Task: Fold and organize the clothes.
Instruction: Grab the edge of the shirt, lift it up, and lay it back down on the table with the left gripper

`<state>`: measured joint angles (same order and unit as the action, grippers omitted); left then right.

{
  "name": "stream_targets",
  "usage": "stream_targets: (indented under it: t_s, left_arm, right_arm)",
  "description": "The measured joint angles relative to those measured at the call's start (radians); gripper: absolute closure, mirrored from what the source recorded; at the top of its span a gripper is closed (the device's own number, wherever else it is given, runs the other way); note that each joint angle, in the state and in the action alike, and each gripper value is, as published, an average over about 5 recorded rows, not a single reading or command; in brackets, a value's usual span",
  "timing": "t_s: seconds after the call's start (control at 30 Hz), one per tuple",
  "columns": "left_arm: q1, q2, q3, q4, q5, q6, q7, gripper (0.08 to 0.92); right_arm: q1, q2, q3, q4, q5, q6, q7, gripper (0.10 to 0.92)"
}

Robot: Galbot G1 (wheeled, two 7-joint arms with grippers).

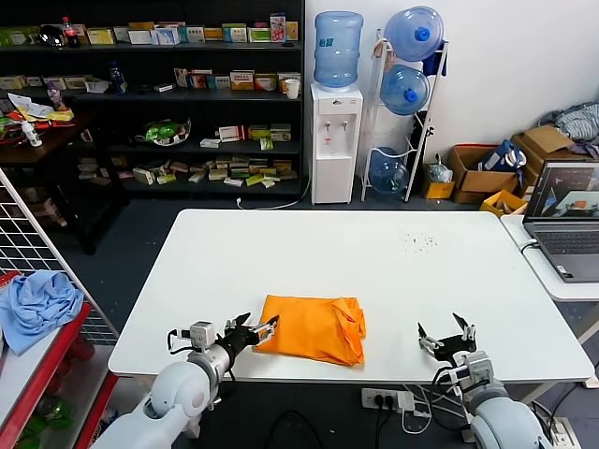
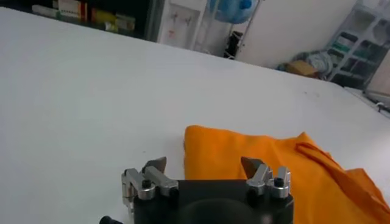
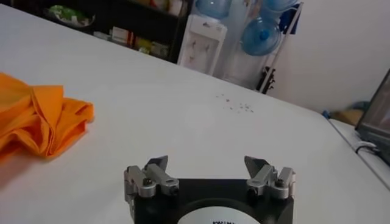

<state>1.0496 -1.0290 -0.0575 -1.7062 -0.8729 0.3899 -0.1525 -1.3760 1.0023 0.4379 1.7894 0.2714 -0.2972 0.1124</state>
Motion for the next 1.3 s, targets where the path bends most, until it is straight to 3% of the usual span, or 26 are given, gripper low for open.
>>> stream_targets:
  t_s: [0.53, 1.3]
  left_arm:
    - [-0.05, 0.003, -0.016, 0.089, -0.105, 0.098, 0.107, 0.197]
    - [-0.048, -0.018, -0.012, 0.097, -0.129, 0.115, 0.135, 0.834]
  right_arm:
    - [-0.004, -0.003, 0.009, -0.001, 0.001, 0.001, -0.007, 0.203]
    - [0.002, -0.001, 0.008, 0.005, 0.004, -0.007, -0.008, 0.203]
